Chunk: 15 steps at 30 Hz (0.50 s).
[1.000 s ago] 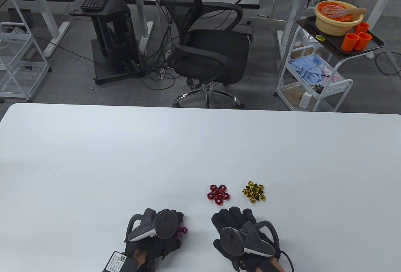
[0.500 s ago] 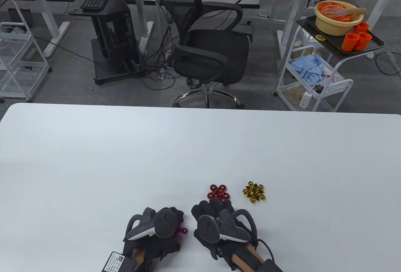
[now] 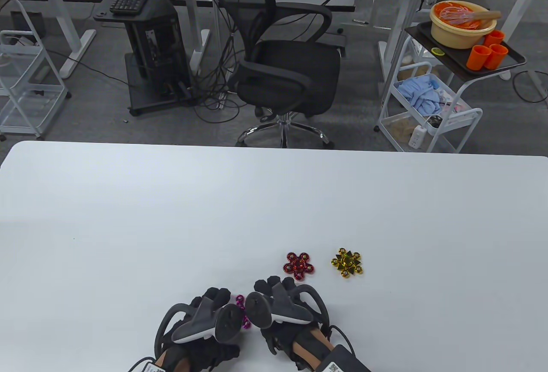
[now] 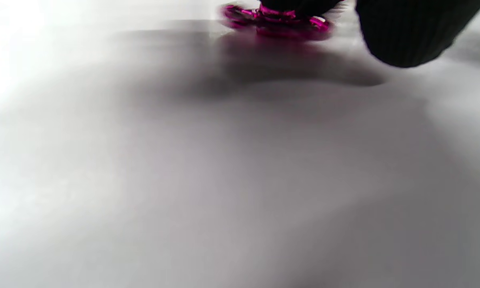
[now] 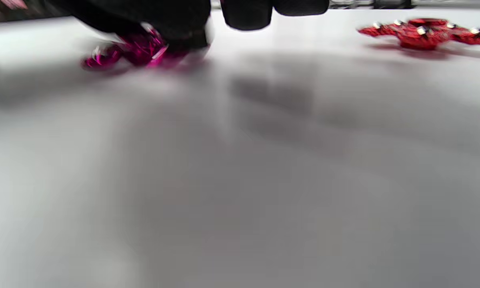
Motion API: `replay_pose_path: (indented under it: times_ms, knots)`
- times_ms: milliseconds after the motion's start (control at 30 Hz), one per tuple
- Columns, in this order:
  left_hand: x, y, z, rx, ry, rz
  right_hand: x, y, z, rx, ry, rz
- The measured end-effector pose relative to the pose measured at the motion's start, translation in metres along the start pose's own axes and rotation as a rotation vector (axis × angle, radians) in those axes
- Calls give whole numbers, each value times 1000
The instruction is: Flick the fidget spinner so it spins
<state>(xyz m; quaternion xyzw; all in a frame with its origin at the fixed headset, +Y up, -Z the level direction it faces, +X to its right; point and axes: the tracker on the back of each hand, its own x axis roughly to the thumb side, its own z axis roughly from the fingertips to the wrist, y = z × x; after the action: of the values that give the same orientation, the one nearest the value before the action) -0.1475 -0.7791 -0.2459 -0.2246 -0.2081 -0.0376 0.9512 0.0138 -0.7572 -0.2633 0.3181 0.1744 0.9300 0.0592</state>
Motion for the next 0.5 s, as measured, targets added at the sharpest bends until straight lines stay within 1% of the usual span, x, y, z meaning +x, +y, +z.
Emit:
replay_pose_path:
  times_ms: [33,67,100,200,233,367,433,500]
  knots:
    - [-1,0,0,7,-6,18,0,-4,12,-28,22,-33]
    - [-2,1,-1,4,-9,37,-1,-6,21,-82,45,-15]
    - [-2,1,-1,-1,-10,48,-4,-7,30,-117,67,43]
    - [-1,2,-2,7,-9,46,-16,-6,45,-104,110,161]
    - [-1,1,-1,6,-9,44,-21,-5,48,-115,129,165]
    - [1,3,1,2,-36,44,-50,-5,49,-143,229,96]
    - [1,11,8,50,-56,92,-65,-9,43,-171,284,95]
    - [0,19,16,121,-72,146,-80,-13,33,-163,333,88]
